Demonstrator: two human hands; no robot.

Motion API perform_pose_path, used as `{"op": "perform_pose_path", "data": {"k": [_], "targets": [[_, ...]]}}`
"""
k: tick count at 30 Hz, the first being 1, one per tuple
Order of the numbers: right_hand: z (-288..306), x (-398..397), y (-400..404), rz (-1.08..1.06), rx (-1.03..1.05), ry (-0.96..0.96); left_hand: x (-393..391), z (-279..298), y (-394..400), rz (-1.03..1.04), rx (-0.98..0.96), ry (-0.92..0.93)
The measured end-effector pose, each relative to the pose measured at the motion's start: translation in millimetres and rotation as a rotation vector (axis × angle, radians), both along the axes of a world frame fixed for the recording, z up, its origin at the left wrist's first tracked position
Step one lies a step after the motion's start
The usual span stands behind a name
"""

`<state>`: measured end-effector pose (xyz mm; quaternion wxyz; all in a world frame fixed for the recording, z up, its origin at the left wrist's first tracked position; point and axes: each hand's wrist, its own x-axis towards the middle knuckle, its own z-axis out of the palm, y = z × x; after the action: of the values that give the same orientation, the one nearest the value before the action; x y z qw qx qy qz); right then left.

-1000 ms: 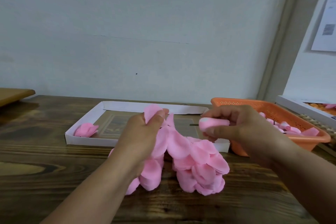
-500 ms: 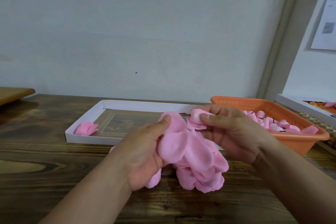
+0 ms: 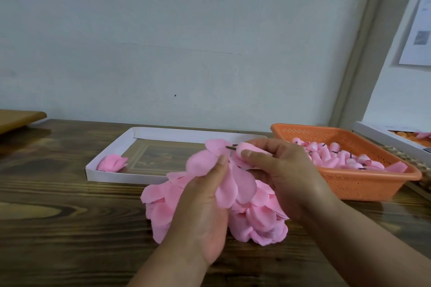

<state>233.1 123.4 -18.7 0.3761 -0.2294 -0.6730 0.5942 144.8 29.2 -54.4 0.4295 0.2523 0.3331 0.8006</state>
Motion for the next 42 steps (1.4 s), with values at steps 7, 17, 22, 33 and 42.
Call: {"op": "perform_pose_path", "data": {"k": [7, 17, 22, 33, 42], "targets": [[3.4, 9.7, -1.0, -0.126, 0.472, -0.156, -3.0, 6.8, -7.3, 0.276, -0.331, 0.094], [18.1, 29.6, -13.2, -0.044, 1.129, -0.487, 2.6, 14.7, -16.4, 0.153, -0.265, 0.032], [17.2, 28.5, -15.4, -0.069, 1.183, -0.529, 3.3, 9.8, -14.6, 0.144, -0.267, 0.041], [21.2, 21.4, -20.6, -0.055, 1.142, -0.598, 1.8, 11.3, -10.6, 0.125, -0.228, 0.052], [20.3, 14.7, -18.4, -0.055, 1.127, -0.585, -2.0, 3.4, -6.1, 0.108, -0.131, 0.061]]}}
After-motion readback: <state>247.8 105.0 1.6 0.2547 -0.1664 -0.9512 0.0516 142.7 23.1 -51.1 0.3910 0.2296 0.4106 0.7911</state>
